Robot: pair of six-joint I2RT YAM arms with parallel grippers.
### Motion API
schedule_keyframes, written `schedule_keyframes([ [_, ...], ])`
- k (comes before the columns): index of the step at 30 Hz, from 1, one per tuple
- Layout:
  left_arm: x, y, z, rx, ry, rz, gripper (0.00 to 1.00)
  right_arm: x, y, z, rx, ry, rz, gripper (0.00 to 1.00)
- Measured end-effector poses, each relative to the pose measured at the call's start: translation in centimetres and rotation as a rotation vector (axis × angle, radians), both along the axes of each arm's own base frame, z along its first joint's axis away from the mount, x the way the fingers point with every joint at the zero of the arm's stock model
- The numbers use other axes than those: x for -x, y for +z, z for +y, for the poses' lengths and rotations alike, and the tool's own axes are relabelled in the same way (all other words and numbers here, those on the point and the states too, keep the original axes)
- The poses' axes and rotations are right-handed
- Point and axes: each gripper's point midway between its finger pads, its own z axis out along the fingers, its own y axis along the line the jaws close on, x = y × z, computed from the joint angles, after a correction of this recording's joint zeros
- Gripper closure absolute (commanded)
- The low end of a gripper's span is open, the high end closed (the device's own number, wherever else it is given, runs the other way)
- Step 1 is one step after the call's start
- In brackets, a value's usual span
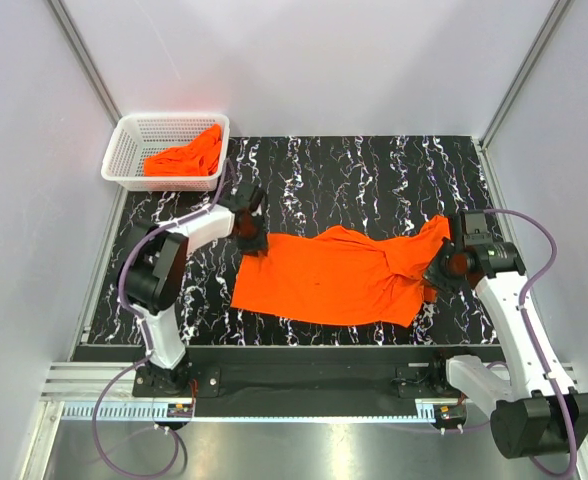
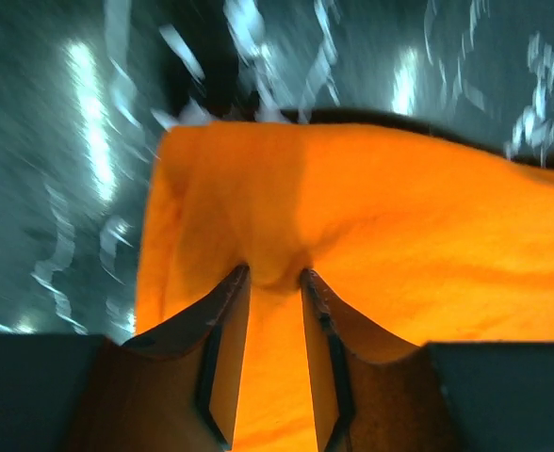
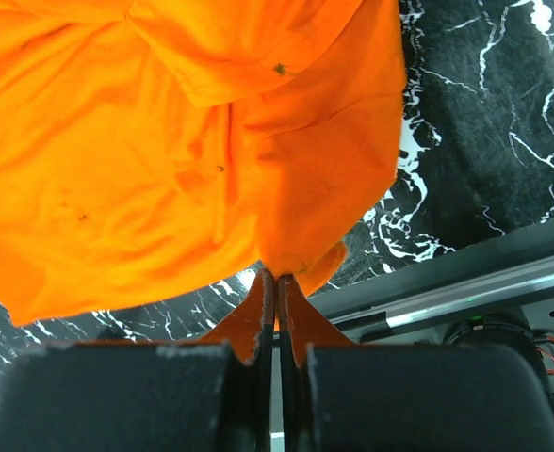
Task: Fold and stack the t-shirts
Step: Flatten the tshirt out
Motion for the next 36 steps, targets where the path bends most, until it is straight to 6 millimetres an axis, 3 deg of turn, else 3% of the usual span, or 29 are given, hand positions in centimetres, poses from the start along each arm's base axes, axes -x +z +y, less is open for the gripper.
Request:
schedule_keyframes([
  [2,-1.0,0.3,0.6,-0.001,0.008,-0.016,0.63,-0.2,0.0,0.1,-0.003,0.011,0.007,1.0],
  [3,-1.2,0.6,0.8,-0.001,0.009,-0.021,0.56,-0.3,0.1,0.2,-0.004,0.016,0.005,1.0],
  [7,-0.2,3.4,0.7,0.022,-0.004,-0.072,0.45,-0.6,0.4,0.4,-0.011,0.037,-0.007,1.0],
  [11,3.5,8.4,1.2,0.099,0.016,-0.181,0.47,-0.8,0.5,0.6,-0.015,0.052,-0.016,1.0],
  [14,7.2,9.9,2.7,0.15,0.076,-0.218,0.47,-1.0,0.7,0.8,-0.025,0.064,-0.027,1.0],
  [21,13.5,5.4,7.0,0.129,0.33,-0.071,0.44,-0.9,1.3,1.3,-0.053,0.083,-0.059,1.0],
  [29,13.9,3.1,7.9,0.137,0.57,0.045,0.46,-0.4,1.9,1.7,-0.074,0.095,-0.093,1.0],
  [36,13.8,1.5,8.0,0.117,0.666,0.115,0.53,-0.4,1.9,1.6,-0.072,0.097,-0.095,1.0],
])
